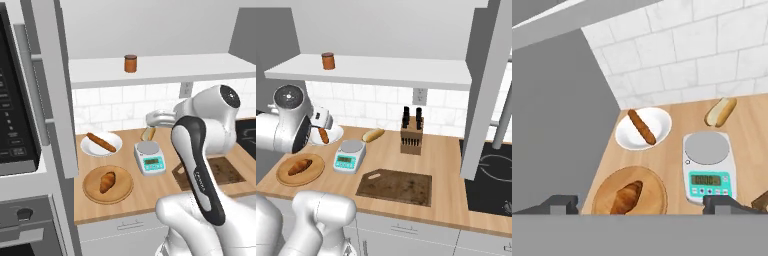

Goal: From the different types of pastries on the counter, select a croissant and place it on the cutting board. Then retrieve a jar of jam from the cabinet and place it alongside the croissant on the cutting board.

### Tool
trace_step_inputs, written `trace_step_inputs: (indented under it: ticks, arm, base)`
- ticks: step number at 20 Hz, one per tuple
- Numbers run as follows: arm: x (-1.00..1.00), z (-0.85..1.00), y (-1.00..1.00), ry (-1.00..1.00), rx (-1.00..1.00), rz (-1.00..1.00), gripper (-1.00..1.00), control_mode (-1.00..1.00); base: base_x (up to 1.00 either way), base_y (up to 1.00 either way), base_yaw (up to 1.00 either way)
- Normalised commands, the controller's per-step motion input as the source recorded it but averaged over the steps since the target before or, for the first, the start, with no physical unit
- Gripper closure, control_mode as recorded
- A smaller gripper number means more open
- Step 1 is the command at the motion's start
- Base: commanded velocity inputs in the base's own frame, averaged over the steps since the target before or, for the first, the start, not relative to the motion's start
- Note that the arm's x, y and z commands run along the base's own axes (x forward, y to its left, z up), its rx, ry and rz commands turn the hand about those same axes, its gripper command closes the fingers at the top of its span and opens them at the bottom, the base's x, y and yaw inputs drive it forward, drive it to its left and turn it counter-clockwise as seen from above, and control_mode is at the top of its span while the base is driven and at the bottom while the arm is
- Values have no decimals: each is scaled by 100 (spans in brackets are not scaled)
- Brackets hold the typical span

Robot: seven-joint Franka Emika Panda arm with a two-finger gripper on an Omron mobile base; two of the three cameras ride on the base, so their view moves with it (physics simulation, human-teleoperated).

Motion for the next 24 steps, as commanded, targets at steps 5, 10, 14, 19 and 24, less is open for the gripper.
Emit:
trace_step_inputs:
  ticks: [5, 10, 14, 19, 24]
  arm:
    - [-1, 45, 19, -8, -2, 4, -100, -100]
    - [-18, 75, 13, 0, -1, 5, -100, -100]
    - [-6, 73, 16, 1, -1, 2, -100, -100]
    - [0, 59, 22, 9, -3, 0, -100, -100]
    - [0, 30, 6, -2, -9, 1, -100, -100]
  base:
    - [0, 0, 0]
    - [0, 0, 0]
    - [0, 0, 0]
    - [0, 0, 0]
    - [0, 0, 0]
